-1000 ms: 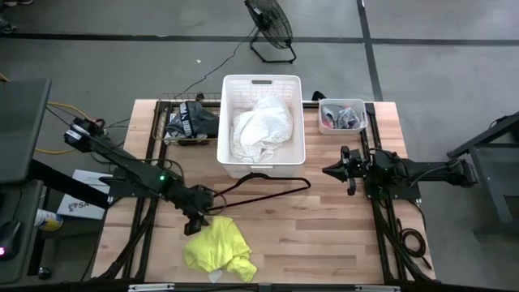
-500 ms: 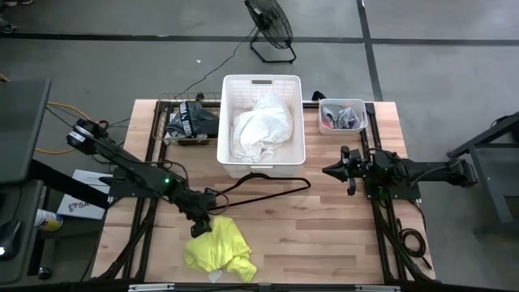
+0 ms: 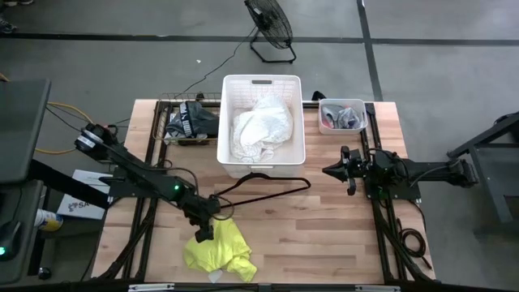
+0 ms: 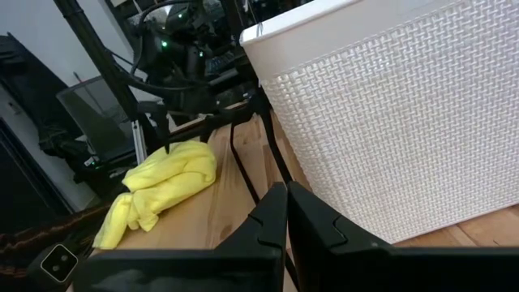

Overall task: Pick & Place Cloths
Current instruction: Put the yellow shirt into the large white bin

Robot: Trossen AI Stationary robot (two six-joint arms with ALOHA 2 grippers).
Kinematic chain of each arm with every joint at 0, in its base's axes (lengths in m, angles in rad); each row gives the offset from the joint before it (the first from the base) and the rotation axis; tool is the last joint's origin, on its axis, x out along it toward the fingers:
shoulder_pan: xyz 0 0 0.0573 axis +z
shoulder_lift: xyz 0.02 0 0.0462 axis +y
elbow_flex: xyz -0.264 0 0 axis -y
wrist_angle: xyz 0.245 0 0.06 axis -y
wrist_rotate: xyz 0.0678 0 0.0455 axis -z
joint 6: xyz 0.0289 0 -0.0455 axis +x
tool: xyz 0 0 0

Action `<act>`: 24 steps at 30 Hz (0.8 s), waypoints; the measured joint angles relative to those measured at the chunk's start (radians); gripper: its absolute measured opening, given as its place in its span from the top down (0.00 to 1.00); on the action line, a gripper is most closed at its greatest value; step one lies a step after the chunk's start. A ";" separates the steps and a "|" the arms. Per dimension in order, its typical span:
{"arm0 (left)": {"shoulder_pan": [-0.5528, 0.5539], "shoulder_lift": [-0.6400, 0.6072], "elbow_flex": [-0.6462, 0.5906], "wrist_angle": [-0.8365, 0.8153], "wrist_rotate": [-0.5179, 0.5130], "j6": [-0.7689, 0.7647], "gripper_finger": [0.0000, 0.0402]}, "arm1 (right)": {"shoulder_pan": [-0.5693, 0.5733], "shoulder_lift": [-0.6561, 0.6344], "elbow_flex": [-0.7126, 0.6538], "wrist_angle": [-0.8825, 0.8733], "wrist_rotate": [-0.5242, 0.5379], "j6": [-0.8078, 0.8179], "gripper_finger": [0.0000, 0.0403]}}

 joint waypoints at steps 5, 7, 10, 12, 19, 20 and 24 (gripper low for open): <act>0.000 0.056 -0.001 0.063 0.034 0.007 0.21 | 0.000 0.000 0.000 0.000 0.000 0.000 0.99; 0.000 0.072 -0.001 0.081 0.045 0.013 0.23 | 0.000 0.000 0.000 0.000 0.000 0.000 0.99; 0.000 0.081 -0.001 0.096 0.049 0.023 0.29 | 0.000 0.000 0.000 0.000 0.000 0.000 0.99; 0.000 0.083 -0.001 0.098 0.049 0.033 0.36 | 0.000 0.000 0.000 0.000 0.000 0.000 0.99; 0.000 0.083 -0.001 0.095 0.072 0.041 0.67 | 0.000 0.000 0.000 0.000 0.000 0.000 0.99; 0.000 0.083 -0.001 0.095 0.072 0.043 0.72 | 0.000 0.000 0.000 0.000 0.000 0.000 0.99; 0.000 0.083 -0.001 0.095 0.103 0.119 0.90 | 0.000 0.000 0.000 0.000 0.000 0.000 0.99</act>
